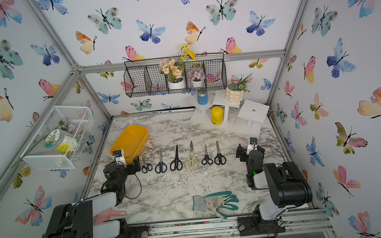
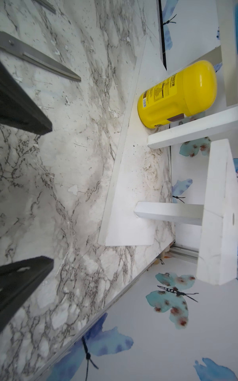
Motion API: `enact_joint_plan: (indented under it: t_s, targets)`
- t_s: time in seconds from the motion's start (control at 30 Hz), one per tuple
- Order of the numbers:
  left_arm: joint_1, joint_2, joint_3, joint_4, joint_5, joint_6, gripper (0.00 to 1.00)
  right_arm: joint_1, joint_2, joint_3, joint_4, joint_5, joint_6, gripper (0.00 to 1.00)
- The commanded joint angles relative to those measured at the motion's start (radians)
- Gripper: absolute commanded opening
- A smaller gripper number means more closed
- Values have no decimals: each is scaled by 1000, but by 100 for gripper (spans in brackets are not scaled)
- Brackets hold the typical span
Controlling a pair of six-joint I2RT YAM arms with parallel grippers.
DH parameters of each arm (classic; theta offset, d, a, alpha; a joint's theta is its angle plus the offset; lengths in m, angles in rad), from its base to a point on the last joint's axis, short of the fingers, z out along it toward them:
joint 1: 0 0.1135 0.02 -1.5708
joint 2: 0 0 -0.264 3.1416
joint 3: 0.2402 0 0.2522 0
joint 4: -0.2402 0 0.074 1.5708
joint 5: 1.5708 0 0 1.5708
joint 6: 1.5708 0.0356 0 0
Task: Take the scissors out of the storage box
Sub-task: Reset both arms
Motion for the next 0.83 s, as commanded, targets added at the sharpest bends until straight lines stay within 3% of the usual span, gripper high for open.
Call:
enact_joint_plan:
  t_s: [0.0, 0.07, 0.13, 0.2, 0.3, 0.8]
  targets:
    - [-4, 112, -79, 370, 74, 12, 99, -2, 2, 6, 46, -31, -13, 100]
    - [-5, 128, -70, 374, 91, 17, 99, -1, 0, 8, 37, -30, -12, 99]
    - [-7, 76, -7, 164, 85, 33, 98, -2, 3, 9, 39, -33, -17, 99]
    - [-8, 112, -37, 289, 85, 30, 99, -1, 4, 8, 40, -34, -18, 99]
    - [-9, 79, -11, 182, 79, 29, 99, -1, 1, 8, 42, -36, -20, 99]
    - [-9, 86, -12, 195, 78, 29, 99, 0, 0, 7, 40, -39, -20, 99]
